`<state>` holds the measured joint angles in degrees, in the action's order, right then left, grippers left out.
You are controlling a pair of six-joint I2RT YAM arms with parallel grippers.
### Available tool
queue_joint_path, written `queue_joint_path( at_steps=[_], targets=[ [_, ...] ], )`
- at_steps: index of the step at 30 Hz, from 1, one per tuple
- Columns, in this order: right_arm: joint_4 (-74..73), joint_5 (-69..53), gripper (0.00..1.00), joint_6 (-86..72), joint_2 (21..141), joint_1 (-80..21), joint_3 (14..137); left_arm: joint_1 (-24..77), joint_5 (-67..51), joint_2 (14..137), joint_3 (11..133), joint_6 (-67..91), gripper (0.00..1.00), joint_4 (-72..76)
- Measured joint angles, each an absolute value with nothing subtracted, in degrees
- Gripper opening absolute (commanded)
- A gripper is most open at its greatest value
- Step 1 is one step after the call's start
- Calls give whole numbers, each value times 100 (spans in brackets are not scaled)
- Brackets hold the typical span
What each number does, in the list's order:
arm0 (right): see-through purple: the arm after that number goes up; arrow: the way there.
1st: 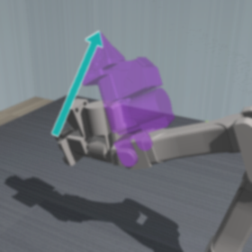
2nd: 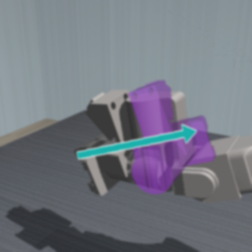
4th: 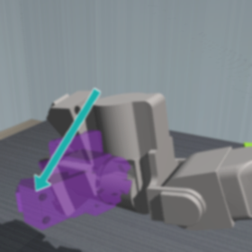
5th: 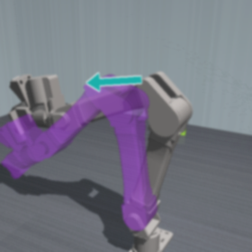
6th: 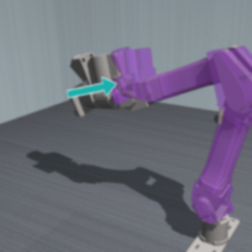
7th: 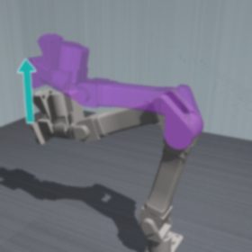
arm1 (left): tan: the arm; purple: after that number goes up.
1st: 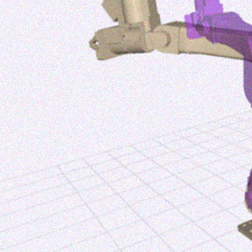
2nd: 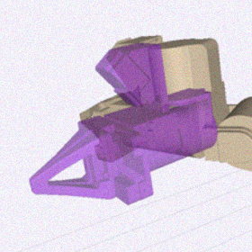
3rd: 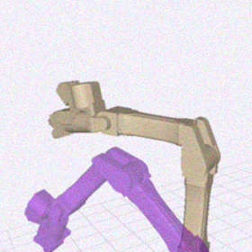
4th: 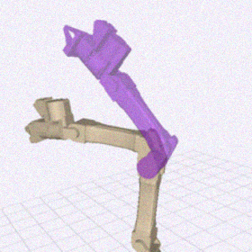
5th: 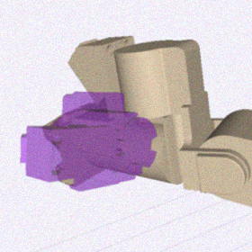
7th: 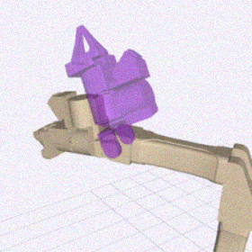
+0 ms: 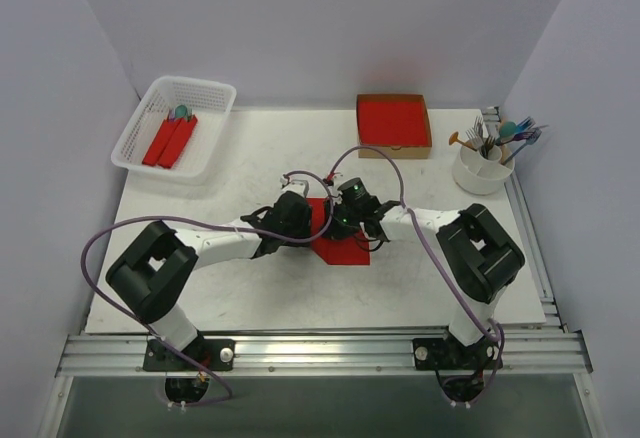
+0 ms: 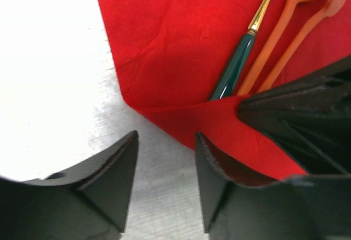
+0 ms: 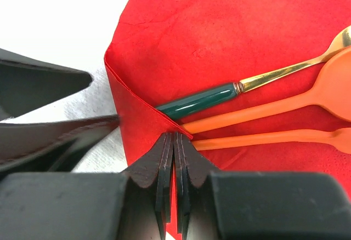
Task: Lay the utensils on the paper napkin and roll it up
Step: Roll the napkin at the center of the board.
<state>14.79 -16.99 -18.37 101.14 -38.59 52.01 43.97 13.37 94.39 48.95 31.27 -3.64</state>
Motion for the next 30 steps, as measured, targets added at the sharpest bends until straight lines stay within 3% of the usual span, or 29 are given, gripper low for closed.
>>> queue_joint_path(
  at_steps=[8,9,10,11,30],
  targets=[
    [1518,-1699,3,-1837,10114,-3859,5192,4394,1326,9013,4746,2893,40,-316],
    [1520,-1699,3,-1837,10114,-3859,5192,4394,1315,9013,4746,2853,30,-320],
    [1520,-1699,3,-1837,10114,-3859,5192,4394,1299,9013,4746,2818,5,-320],
    [1520,-1699,2,-1835,10114,-3859,5190,4394,1273,9013,4751,2788,3,-314],
    [1525,-1743,2,-1835,10114,-3828,5190,4394,1304,9349,4893,2115,2,141]
  ],
)
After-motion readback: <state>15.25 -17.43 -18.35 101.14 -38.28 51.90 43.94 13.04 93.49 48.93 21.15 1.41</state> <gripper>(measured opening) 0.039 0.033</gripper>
